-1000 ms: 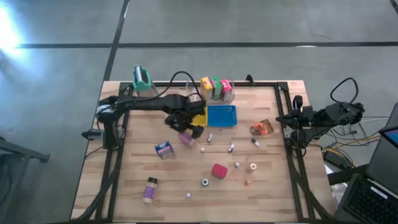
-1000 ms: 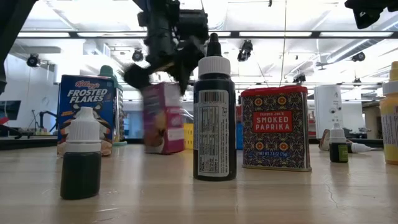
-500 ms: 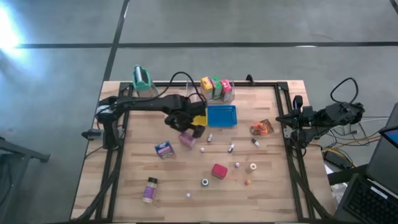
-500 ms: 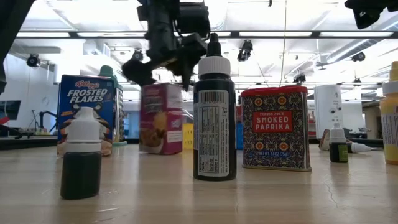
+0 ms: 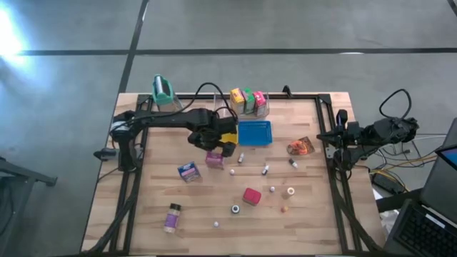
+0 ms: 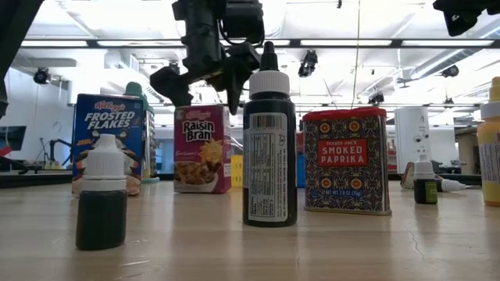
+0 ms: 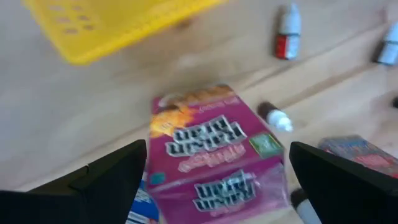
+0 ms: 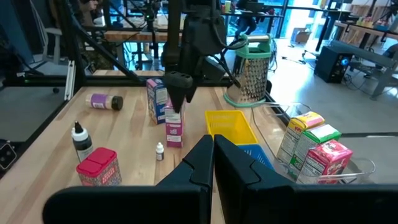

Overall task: Pick & Place Kitchen Items
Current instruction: Adjust the cereal boxes on the table, then put the violet cereal box into the transparent bin

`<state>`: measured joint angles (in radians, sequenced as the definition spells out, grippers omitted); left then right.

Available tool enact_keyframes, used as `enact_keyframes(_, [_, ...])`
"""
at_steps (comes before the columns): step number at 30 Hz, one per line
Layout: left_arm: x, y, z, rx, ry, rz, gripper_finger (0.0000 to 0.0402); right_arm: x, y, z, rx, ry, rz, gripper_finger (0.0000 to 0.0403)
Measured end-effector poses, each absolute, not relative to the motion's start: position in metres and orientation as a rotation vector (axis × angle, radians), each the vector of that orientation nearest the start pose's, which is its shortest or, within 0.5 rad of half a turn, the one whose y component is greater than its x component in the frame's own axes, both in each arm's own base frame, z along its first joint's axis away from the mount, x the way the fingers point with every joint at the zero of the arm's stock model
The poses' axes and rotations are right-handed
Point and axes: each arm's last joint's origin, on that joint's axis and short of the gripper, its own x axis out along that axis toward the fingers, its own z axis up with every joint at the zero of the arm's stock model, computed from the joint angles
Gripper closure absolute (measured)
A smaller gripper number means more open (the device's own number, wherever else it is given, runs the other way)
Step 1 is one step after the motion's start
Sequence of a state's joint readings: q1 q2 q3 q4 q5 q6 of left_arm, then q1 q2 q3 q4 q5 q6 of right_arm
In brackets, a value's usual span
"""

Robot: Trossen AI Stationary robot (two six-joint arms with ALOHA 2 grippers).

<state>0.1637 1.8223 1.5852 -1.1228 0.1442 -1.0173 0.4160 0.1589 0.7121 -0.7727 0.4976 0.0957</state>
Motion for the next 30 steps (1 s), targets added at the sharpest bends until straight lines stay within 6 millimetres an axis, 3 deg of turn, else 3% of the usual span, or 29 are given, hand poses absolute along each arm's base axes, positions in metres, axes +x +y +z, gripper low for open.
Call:
enact_keyframes(13, [0.350, 0.059, 0.277, -1.062, 1.188, 0.733, 0.0002, 0.030, -0.002, 0.305, -0.002, 0.193, -0.091, 0.0394])
enact_keyframes(22, [0.324, 0.043, 0.322, -0.990, 1.063, 0.649, 0.0002, 0.031, -0.002, 0.305, -0.002, 0.193, -0.091, 0.0394])
enact_keyframes(30, [0.310, 0.008, 0.347, -0.460, 1.077, 0.235, 0.0003, 0.031, -0.002, 0.305, -0.002, 0.193, -0.090, 0.0394])
